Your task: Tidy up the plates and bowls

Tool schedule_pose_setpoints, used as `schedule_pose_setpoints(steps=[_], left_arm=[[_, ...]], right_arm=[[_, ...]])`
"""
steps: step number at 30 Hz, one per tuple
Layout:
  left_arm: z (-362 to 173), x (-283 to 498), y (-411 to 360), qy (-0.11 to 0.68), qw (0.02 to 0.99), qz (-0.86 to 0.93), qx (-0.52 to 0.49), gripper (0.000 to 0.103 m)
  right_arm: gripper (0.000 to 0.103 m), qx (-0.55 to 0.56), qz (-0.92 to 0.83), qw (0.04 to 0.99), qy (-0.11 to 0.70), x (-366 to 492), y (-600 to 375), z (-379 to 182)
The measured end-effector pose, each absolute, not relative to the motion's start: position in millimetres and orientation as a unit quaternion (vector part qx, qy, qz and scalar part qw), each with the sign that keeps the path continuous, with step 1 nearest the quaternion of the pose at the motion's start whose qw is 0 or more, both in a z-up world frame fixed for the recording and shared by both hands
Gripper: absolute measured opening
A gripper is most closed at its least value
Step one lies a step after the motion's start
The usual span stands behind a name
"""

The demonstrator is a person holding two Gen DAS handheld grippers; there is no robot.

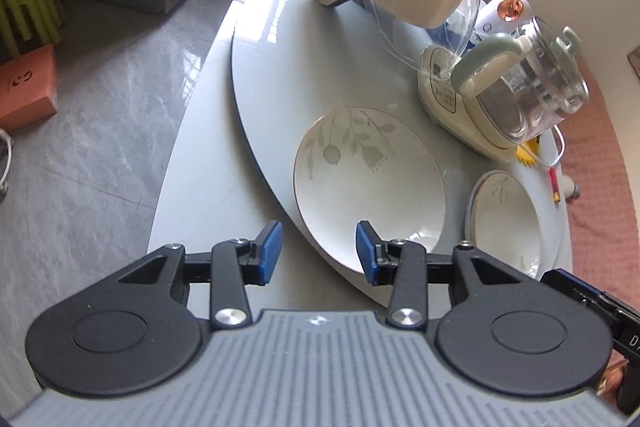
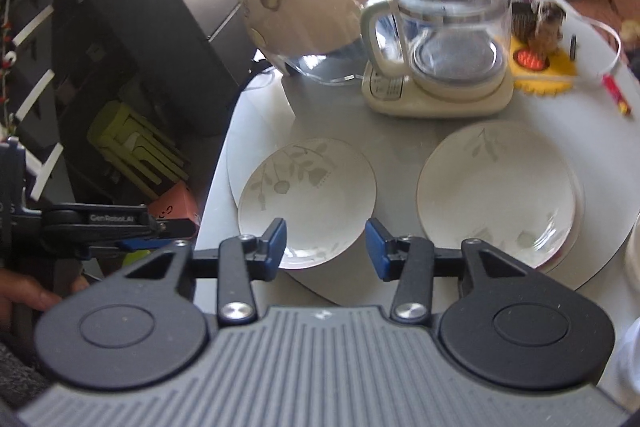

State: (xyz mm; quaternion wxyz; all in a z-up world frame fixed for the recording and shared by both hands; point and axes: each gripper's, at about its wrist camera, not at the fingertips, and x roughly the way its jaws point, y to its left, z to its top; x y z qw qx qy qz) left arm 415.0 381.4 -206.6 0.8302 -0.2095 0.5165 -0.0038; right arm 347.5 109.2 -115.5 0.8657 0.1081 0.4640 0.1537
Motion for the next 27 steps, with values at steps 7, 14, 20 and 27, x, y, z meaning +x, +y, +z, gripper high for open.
schedule_pose_setpoints(steps=[7,14,20,27], left_arm=[[-242,448,384,0.537,0.821,-0.039,-0.191,0.046],[-262,470,400,0.524,0.827,-0.038,-0.199,0.046],[-276,496,401,0.516,0.836,-0.046,-0.179,0.045],[-288,519,390,0.518,0.841,-0.083,-0.128,0.044]], right_arm=[[0.046,0.146,0.114,0.842,0.507,367,120,-159],[0.047,0.158,0.087,0.831,0.526,381,123,-186],[0.046,0.149,0.085,0.833,0.526,398,130,-210],[0.046,0.169,0.074,0.825,0.534,410,132,-234]])
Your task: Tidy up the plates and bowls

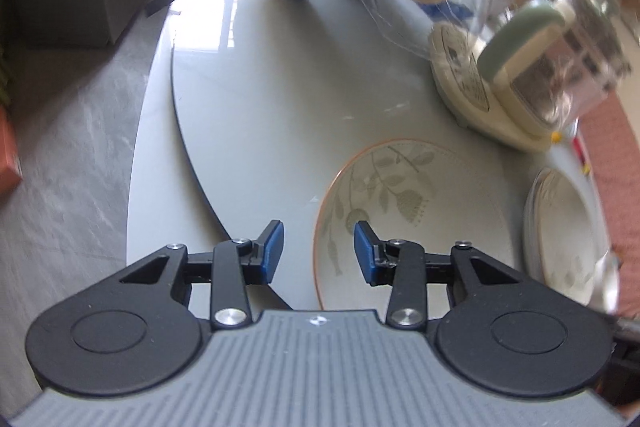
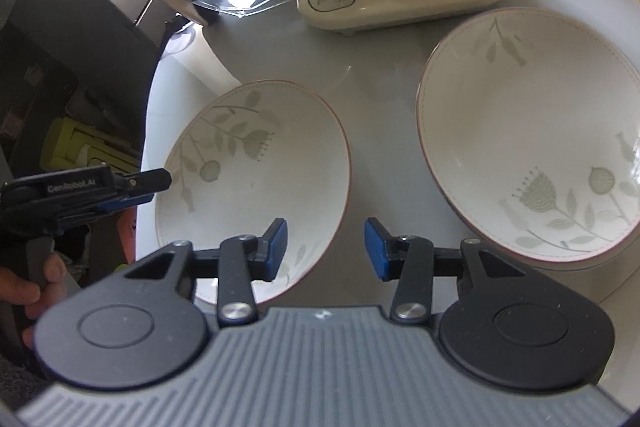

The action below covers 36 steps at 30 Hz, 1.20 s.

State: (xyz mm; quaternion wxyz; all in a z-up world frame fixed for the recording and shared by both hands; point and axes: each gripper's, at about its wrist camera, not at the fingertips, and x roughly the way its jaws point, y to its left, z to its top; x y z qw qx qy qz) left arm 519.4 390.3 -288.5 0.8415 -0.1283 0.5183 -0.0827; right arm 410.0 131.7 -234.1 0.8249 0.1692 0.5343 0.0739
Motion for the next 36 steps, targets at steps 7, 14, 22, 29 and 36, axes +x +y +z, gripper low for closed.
schedule_pose_setpoints(steps=[7,14,22,29,36], left_arm=[[-298,532,392,0.523,0.836,-0.099,-0.131,0.031],[-304,545,385,0.53,0.826,-0.133,-0.134,0.025],[-311,556,379,0.54,0.82,-0.15,-0.116,0.025],[-309,559,382,0.545,0.815,-0.147,-0.127,0.025],[-295,561,386,0.537,0.818,-0.14,-0.151,0.025]], right_arm=[[0.042,0.156,0.068,0.836,0.522,416,133,-239],[0.03,0.142,0.064,0.842,0.517,425,140,-238],[0.027,0.153,0.059,0.835,0.526,435,138,-246],[0.027,0.16,0.081,0.827,0.533,443,134,-250],[0.027,0.164,0.093,0.829,0.527,444,129,-241]])
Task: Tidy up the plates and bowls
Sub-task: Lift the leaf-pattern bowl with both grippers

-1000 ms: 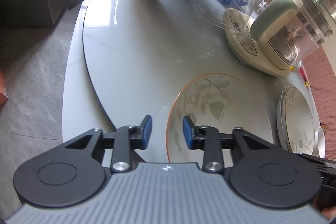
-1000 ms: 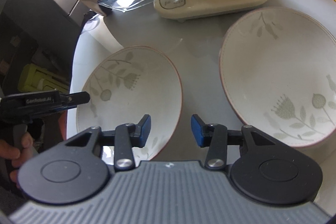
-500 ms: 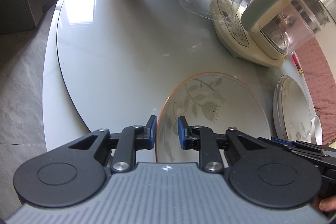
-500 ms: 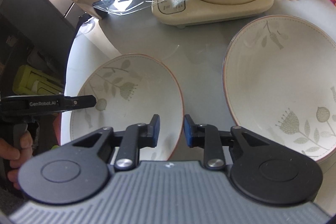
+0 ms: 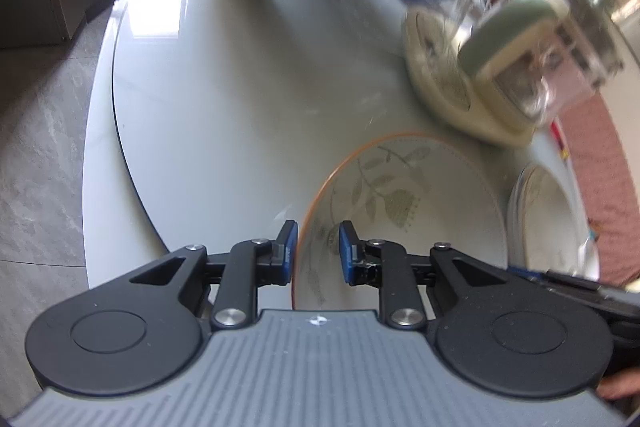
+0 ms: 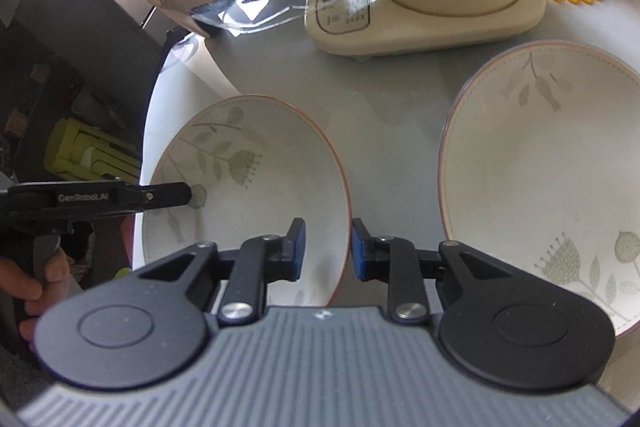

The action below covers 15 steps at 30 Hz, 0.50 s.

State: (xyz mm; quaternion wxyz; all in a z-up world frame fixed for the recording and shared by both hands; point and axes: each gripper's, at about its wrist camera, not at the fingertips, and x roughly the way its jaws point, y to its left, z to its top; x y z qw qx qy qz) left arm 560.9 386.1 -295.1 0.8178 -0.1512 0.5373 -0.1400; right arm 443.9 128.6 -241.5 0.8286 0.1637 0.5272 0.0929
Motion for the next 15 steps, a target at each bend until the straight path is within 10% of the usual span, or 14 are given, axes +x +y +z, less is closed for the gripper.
schedule_pose_setpoints(steps=[15], left_arm=[[-276,568,382,0.535,0.812,-0.147,-0.181,0.025]], right_arm=[[0.027,0.159,0.105,0.85,0.491,437,115,-211]])
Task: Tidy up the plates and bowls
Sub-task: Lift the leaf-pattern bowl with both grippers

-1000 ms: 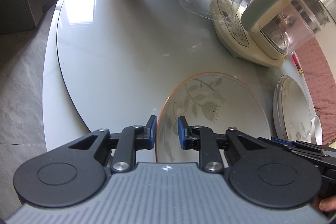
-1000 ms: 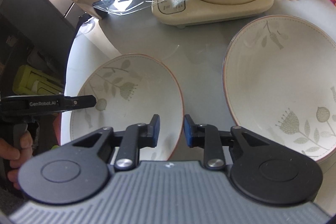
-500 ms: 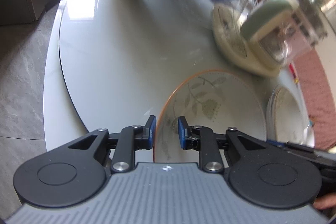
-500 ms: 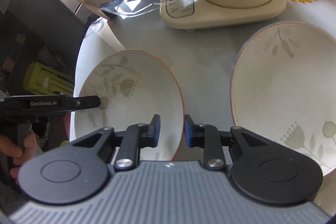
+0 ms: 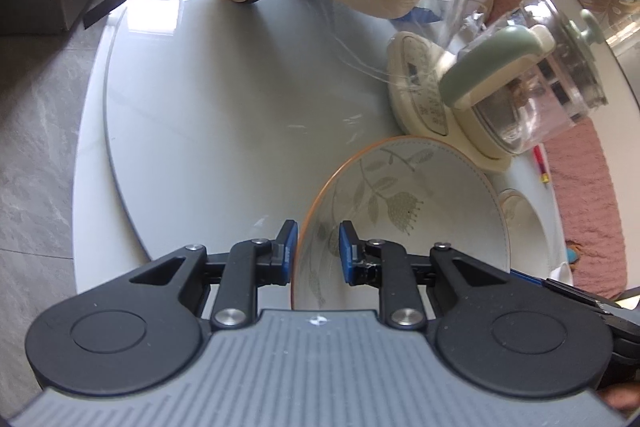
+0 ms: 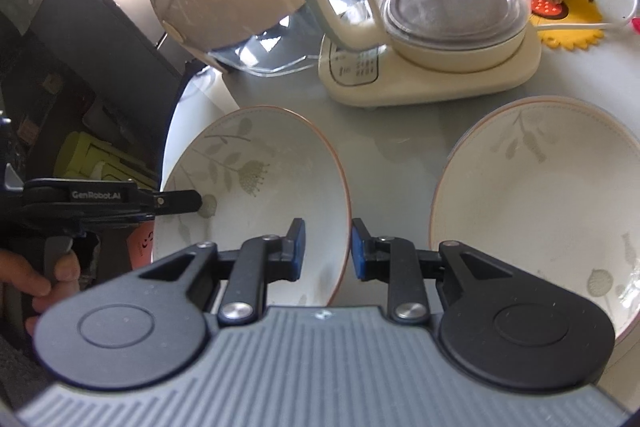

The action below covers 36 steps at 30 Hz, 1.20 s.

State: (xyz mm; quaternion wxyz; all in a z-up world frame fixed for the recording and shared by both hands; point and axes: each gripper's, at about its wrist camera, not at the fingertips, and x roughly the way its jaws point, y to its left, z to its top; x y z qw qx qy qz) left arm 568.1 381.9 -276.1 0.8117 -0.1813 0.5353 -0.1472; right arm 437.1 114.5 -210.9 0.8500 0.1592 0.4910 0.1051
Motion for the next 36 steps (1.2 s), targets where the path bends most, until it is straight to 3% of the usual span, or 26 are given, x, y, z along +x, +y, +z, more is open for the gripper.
schedule_pose_setpoints(steps=[18,36], left_arm=[[-257,551,330,0.537,0.792,-0.166,-0.24,0.025],[-260,579,208,0.559,0.776,-0.234,-0.174,0.026]], right_arm=[[0.027,0.144,0.1,0.861,0.477,426,62,-172],[0.027,0.193,0.038,0.859,0.473,413,-39,-181]])
